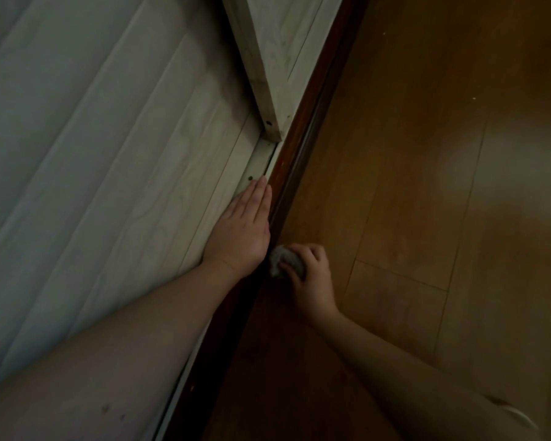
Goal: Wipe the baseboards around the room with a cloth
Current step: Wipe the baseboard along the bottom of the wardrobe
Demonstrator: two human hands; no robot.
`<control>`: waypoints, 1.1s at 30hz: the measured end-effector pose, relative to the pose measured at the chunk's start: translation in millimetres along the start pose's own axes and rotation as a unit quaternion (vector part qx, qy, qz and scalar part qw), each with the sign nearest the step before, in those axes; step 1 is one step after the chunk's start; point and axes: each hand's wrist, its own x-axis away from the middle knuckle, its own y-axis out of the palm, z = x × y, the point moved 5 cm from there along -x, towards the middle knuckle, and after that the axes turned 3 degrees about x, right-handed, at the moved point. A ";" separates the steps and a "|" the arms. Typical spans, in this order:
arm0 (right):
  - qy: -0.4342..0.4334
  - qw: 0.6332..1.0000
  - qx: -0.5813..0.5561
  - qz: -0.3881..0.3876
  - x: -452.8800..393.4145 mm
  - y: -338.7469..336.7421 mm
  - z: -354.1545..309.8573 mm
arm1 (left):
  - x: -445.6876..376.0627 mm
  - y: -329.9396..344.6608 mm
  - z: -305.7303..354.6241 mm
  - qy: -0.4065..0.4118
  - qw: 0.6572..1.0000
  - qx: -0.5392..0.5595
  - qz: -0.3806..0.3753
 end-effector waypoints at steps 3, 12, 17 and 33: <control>-0.005 0.999 -0.017 0.026 -23.5 -2.4 -13.0 | 0.2 1.6 -1.3 0.010 1.000 -0.004 0.001; 0.020 0.992 0.012 0.125 -172.4 -64.9 -33.1 | 1.9 0.0 -1.7 0.018 1.000 0.022 0.012; 0.054 0.988 0.043 0.136 -232.4 -101.8 -41.0 | 2.6 0.1 -1.8 0.015 1.000 0.024 -0.002; -0.051 0.997 0.018 0.057 -18.3 -14.2 -15.4 | 1.4 -1.6 -1.4 0.002 1.000 0.021 -0.005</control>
